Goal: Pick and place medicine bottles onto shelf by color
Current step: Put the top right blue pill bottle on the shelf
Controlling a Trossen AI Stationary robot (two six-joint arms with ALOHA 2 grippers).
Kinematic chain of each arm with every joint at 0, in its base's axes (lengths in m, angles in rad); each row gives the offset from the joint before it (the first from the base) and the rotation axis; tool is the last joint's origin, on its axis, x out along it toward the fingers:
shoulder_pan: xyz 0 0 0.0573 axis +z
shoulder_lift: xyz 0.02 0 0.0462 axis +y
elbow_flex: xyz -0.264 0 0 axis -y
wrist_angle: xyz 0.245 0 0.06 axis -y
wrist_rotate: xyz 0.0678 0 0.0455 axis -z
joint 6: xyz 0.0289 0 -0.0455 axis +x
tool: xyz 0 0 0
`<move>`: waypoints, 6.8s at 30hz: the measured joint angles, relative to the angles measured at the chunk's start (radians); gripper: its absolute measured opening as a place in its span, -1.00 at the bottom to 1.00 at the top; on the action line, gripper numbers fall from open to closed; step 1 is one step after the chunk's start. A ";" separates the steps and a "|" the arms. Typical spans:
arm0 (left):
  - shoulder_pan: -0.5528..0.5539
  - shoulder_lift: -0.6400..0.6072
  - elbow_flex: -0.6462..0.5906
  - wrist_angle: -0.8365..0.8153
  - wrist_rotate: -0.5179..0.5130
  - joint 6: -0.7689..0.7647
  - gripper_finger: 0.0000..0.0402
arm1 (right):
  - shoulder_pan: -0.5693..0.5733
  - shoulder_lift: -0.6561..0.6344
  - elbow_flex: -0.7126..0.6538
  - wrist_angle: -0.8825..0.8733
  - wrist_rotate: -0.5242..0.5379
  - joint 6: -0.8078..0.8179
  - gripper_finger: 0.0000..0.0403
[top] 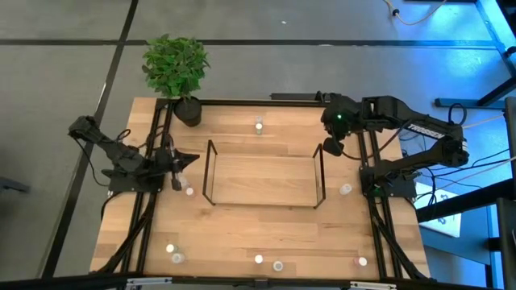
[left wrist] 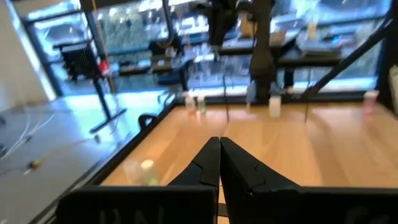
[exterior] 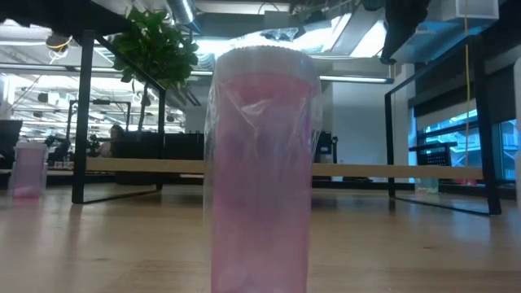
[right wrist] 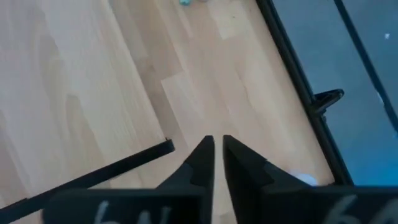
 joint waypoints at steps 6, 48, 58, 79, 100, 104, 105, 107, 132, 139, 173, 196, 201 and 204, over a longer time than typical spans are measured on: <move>0.047 0.162 0.156 -0.151 0.001 -0.114 -1.00 | -0.016 0.012 0.015 0.021 -0.011 -0.029 -0.51; 0.358 0.407 0.504 -0.492 0.175 -0.289 -1.00 | -0.162 0.008 0.016 -0.106 -0.046 0.323 -0.12; 0.358 0.407 0.504 -0.489 0.093 -0.314 -1.00 | -0.162 0.008 0.016 -0.074 -0.046 0.323 -0.12; 0.358 0.407 0.504 -0.489 0.093 -0.314 -1.00 | -0.232 -0.012 0.016 -0.169 -0.054 0.415 -0.12; 0.358 0.407 0.503 -0.489 0.094 -0.314 -1.00 | -0.242 -0.103 -0.036 -0.109 -0.037 0.558 -0.12; 0.358 0.407 0.503 -0.489 0.093 -0.313 -1.00 | -0.242 -0.103 -0.036 -0.107 -0.037 0.579 -0.12; 0.358 0.407 0.503 -0.489 0.094 -0.313 -1.00 | -0.242 -0.103 -0.036 -0.107 -0.037 0.585 -0.12; 0.358 0.407 0.503 -0.489 0.094 -0.314 -1.00 | -0.242 -0.103 -0.036 -0.105 -0.036 0.586 -0.12; 0.358 0.407 0.503 -0.489 0.094 -0.314 -1.00 | -0.241 -0.102 -0.151 -0.096 0.050 0.981 -0.12; 0.358 0.407 0.503 -0.489 0.094 -0.313 -1.00 | -0.241 -0.101 -0.190 -0.046 0.050 0.931 -0.12; 0.358 0.407 0.503 -0.489 0.094 -0.314 -1.00 | -0.241 -0.102 -0.189 -0.053 0.085 1.053 0.41; 0.358 0.407 0.503 -0.489 0.094 -0.314 -1.00 | -0.242 -0.102 -0.189 -0.046 0.139 0.859 0.51; 0.358 0.407 0.503 -0.489 0.093 -0.313 -1.00 | -0.242 -0.102 -0.189 -0.037 0.129 0.934 0.51; 0.358 0.407 0.503 -0.489 0.094 -0.314 -1.00 | -0.248 -0.095 -0.189 -0.038 0.128 0.932 0.51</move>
